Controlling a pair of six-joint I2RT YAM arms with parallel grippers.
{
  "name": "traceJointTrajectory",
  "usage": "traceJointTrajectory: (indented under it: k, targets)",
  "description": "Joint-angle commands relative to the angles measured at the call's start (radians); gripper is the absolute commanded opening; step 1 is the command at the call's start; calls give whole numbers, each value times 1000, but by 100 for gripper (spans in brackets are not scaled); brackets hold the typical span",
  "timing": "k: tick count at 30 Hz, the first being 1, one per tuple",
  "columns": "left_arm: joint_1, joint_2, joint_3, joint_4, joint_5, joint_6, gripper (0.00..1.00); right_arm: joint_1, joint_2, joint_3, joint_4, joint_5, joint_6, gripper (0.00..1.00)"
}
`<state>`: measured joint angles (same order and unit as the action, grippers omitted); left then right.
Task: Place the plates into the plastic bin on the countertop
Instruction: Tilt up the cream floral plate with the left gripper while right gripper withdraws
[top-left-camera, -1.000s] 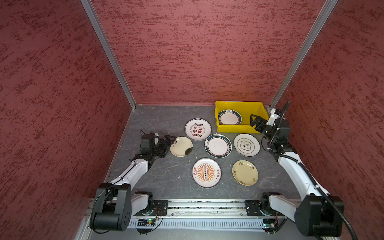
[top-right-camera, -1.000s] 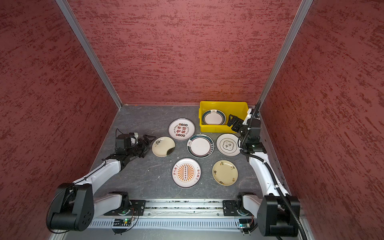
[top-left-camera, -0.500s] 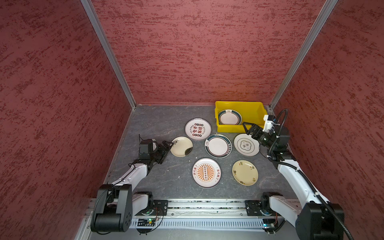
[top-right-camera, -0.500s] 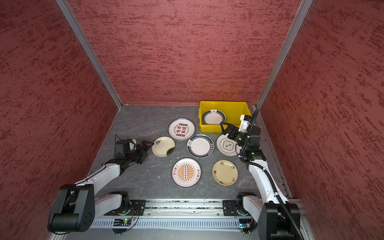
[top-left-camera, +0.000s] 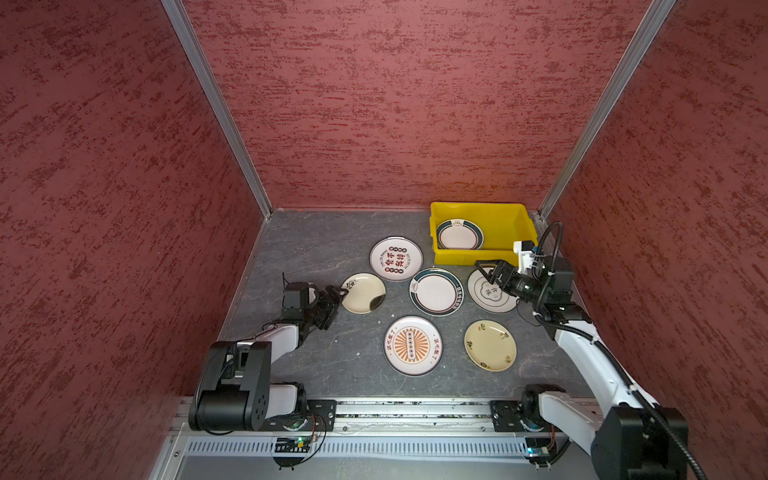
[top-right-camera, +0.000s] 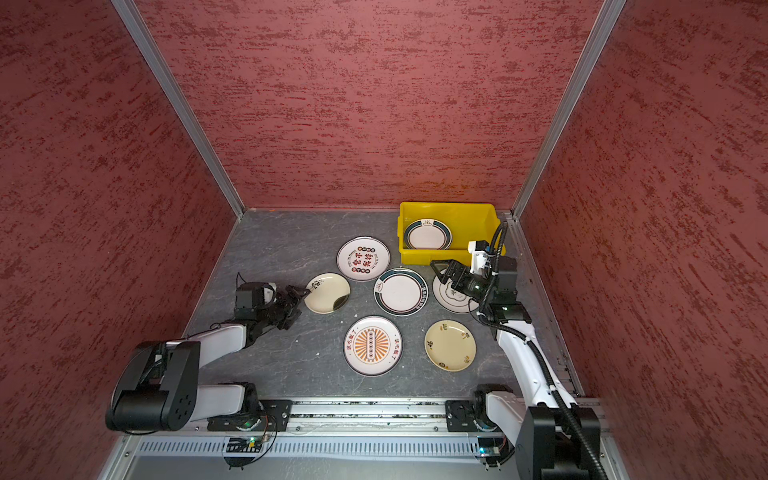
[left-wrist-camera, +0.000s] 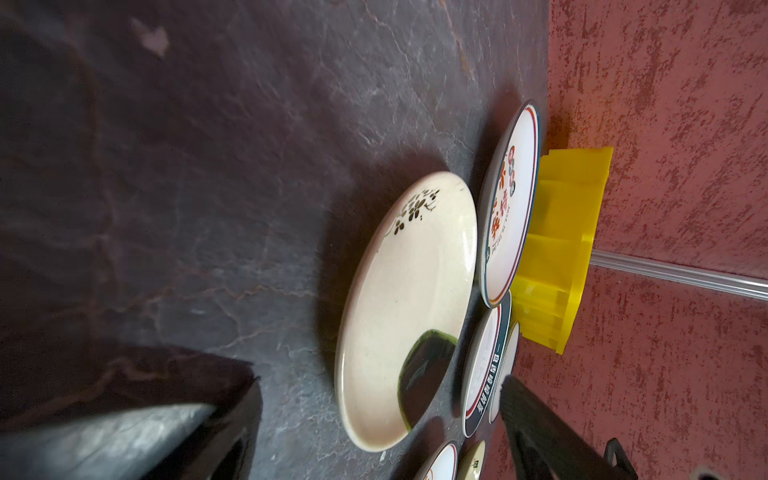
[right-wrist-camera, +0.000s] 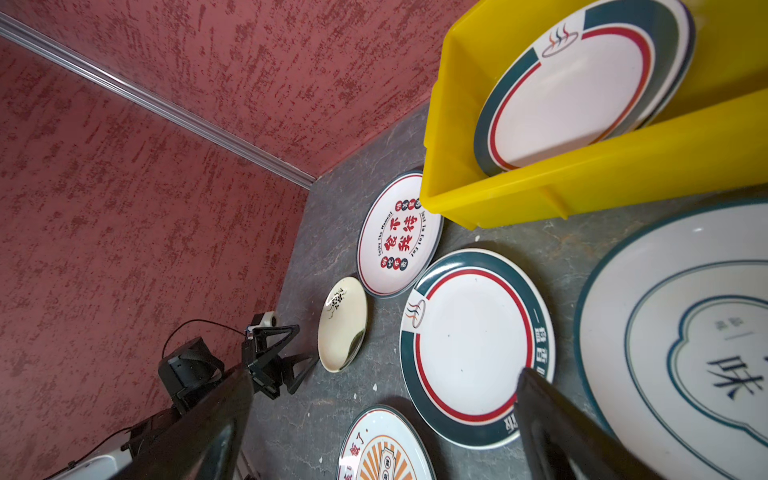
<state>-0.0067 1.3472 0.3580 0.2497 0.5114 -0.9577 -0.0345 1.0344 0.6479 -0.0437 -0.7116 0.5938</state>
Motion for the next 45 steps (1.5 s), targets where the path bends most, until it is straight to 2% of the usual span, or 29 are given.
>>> traceJointTrajectory:
  k: [1, 5, 16, 20, 24, 28, 35, 45]
  targets:
    - [-19, 48, 23, 27, -25, 9, 84, 6, -12, 15, -41, 17, -30, 99]
    - [-24, 131, 58, 41, -21, 16, 80, 6, -8, -5, -3, 41, 0, 99]
    - [-39, 345, 150, 49, 24, 30, 48, 6, 22, -5, 17, 65, 25, 99]
    - [-39, 382, 156, 52, 34, 27, 42, 6, 28, -2, 27, 73, 33, 99]
    - [-39, 389, 162, 45, 35, 29, 29, 7, 38, 4, 31, 75, 38, 99]
    - [-39, 375, 170, 20, 29, 35, 25, 6, 47, 8, 39, 69, 43, 99]
    - [-39, 337, 175, -18, 22, 47, 9, 6, 53, 7, 44, 59, 44, 99]
    - [-40, 275, 172, -60, 18, 54, 2, 6, 55, 4, 48, 54, 60, 99]
